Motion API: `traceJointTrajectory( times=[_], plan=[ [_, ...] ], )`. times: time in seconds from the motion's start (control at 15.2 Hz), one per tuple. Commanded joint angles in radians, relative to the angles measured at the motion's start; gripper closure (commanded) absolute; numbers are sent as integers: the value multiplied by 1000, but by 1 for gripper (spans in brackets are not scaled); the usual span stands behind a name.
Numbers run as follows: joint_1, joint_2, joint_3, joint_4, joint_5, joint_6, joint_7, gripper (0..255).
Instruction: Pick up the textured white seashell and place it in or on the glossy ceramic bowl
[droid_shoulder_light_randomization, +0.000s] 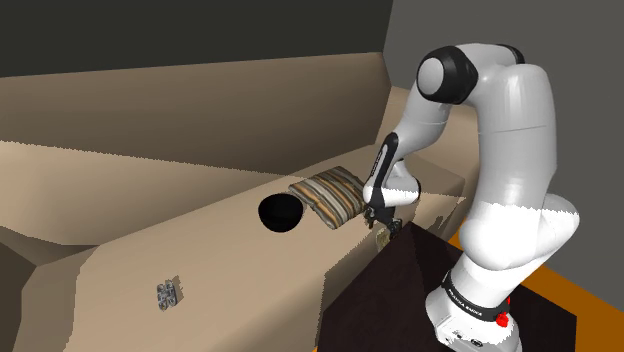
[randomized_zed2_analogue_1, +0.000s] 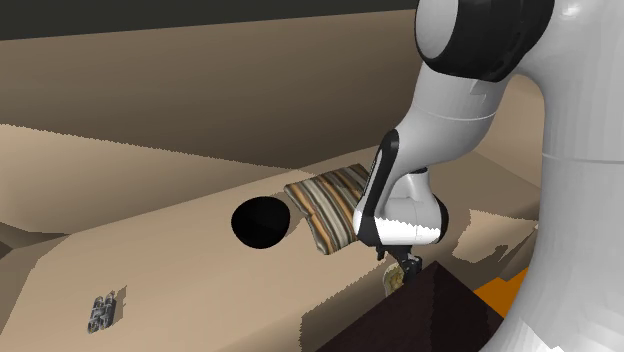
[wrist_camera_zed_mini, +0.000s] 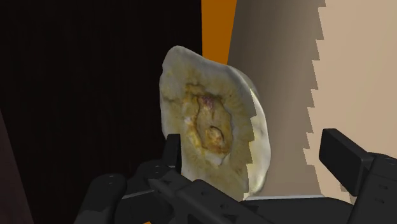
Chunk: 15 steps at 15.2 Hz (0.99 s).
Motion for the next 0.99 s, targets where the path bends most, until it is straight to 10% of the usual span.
traceJointTrajectory(
  times=[0.0, 0.33, 0.4, 0.92],
  plan=[
    [-1, 4, 3, 0, 1, 5, 0, 0],
    [-1, 4, 2, 0, 1, 5, 0, 0],
    [-1, 4, 2, 0, 1, 5, 0, 255],
    [-1, 4, 3, 0, 1, 5, 0, 255]
  ],
)
